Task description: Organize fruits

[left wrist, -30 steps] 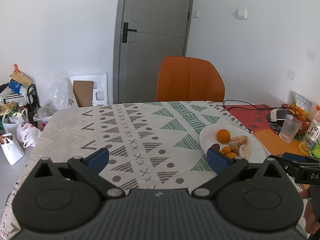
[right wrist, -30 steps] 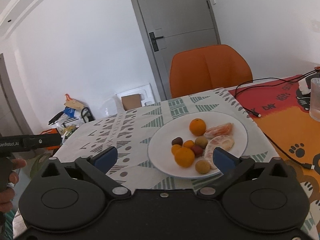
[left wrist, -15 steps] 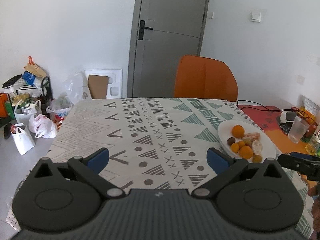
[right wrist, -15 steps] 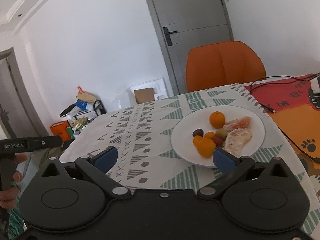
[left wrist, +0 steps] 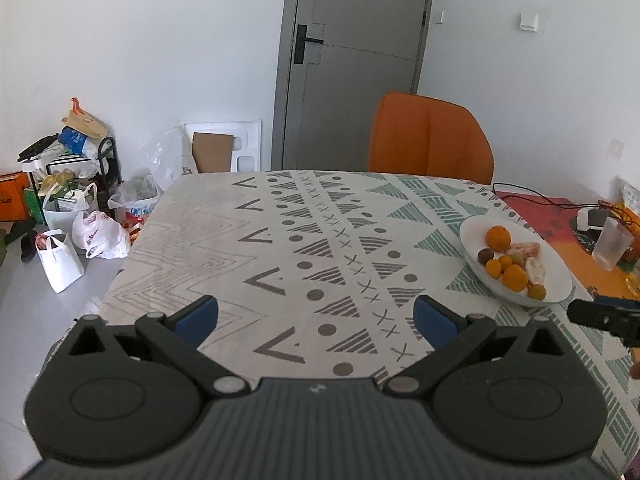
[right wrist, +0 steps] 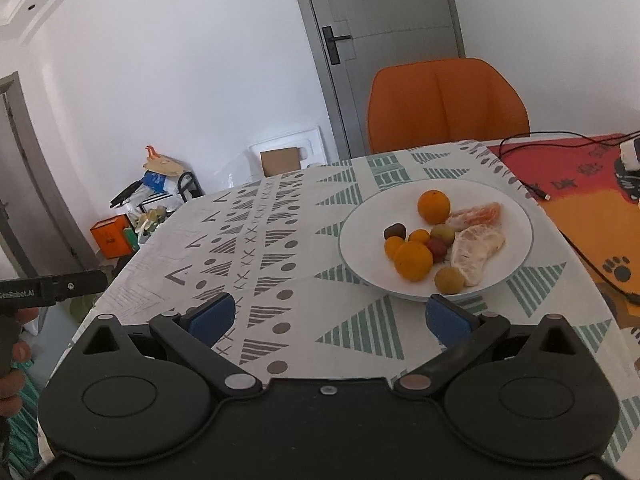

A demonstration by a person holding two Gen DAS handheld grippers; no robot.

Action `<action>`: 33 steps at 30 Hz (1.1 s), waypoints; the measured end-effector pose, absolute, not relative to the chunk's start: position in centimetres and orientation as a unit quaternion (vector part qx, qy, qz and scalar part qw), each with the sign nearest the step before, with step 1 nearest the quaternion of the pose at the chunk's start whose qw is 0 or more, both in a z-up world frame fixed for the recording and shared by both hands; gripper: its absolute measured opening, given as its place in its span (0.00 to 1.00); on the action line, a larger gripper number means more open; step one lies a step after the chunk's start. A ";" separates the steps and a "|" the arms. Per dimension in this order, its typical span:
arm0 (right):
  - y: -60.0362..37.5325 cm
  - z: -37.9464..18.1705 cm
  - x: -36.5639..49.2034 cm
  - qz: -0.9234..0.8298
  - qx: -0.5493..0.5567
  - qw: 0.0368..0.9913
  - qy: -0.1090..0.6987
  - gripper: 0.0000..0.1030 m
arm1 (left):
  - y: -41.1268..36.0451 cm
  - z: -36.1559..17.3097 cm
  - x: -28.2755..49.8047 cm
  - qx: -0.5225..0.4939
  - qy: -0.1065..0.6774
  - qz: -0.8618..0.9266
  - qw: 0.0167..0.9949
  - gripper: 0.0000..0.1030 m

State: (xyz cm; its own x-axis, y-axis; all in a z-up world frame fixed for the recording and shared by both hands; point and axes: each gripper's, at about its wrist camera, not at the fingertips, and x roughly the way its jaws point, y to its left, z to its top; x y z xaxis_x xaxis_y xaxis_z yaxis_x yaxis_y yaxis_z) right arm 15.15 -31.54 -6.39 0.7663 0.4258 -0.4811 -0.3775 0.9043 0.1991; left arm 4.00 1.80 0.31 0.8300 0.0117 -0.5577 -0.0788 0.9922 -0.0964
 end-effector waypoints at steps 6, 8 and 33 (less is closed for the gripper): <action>-31.4 -6.5 15.3 0.214 0.046 0.938 0.270 1.00 | 2.0 0.1 3.7 -0.055 0.294 0.027 0.954 1.00; -31.4 -6.6 15.3 0.213 0.044 0.938 0.271 1.00 | 2.0 0.1 3.7 -0.053 0.294 0.027 0.954 1.00; -31.3 -6.7 15.3 0.211 0.034 0.939 0.268 1.00 | 1.5 0.2 3.6 -0.047 0.294 0.024 0.954 1.00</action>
